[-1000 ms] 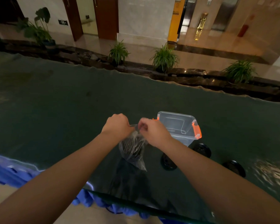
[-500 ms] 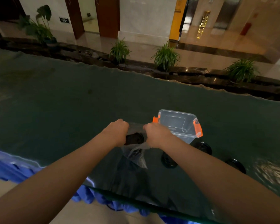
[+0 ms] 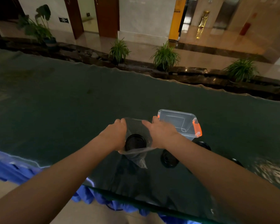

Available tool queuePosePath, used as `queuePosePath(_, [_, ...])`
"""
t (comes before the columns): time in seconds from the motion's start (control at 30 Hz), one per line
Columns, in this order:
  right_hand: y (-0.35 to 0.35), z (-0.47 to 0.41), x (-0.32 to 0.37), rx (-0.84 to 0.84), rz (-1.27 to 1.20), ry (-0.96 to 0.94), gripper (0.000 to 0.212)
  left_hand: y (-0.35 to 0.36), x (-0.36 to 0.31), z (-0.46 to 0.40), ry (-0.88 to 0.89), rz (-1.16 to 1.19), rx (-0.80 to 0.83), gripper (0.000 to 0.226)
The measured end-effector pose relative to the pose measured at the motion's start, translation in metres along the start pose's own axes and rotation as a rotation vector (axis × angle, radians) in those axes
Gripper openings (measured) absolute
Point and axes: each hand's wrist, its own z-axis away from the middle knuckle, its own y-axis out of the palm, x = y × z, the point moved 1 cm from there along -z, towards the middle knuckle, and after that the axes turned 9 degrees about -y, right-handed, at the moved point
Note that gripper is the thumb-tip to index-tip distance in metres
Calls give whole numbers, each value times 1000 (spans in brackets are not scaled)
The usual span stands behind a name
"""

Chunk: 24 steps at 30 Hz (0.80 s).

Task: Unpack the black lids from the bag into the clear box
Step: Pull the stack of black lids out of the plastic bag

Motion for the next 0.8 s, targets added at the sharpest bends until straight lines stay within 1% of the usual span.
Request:
queuePosePath(0.03, [-2, 1, 2, -16, -9, 9, 83, 2, 0, 0, 10, 18, -10, 92])
queuePosePath(0.1, [-6, 3, 9, -128, 17, -8, 59, 5, 1, -1, 41, 57, -37, 92])
queuePosePath(0.17, [-8, 2, 17, -240, 28, -88, 38, 6, 5, 0, 76, 117, -50, 98])
queuePosePath(0.2, [-8, 0, 20, -255, 8, -143, 32, 6, 8, 1, 92, 161, -65, 98])
queuePosePath(0.27, [-7, -3, 24, -227, -45, -251, 30, 6, 15, 3, 123, 297, -151, 83])
queuePosePath(0.33, [-5, -8, 27, -190, -61, -325, 32, 6, 24, 0, 134, 467, -307, 61])
queuePosePath(0.4, [-4, -14, 29, -154, -90, -339, 37, 9, 38, -12, 114, 605, -439, 44])
queuePosePath(0.47, [-2, -21, 30, -103, -150, -312, 42, 18, 56, -31, 58, 702, -470, 37])
queuePosePath(0.53, [0, -29, 29, -42, -189, -284, 50, 36, 77, -53, -36, 688, -388, 44])
queuePosePath(0.6, [6, -36, 28, 16, -200, -272, 67, 63, 92, -68, -102, 577, -249, 59])
queuePosePath(0.7, [15, -42, 27, 62, -222, -257, 95, 105, 97, -79, -99, 461, -48, 96])
queuePosePath(0.77, [19, -45, 26, 67, -199, -251, 108, 125, 92, -83, -68, 418, 52, 120])
queuePosePath(0.8, [21, -45, 25, 66, -180, -253, 113, 133, 88, -86, -47, 413, 83, 129])
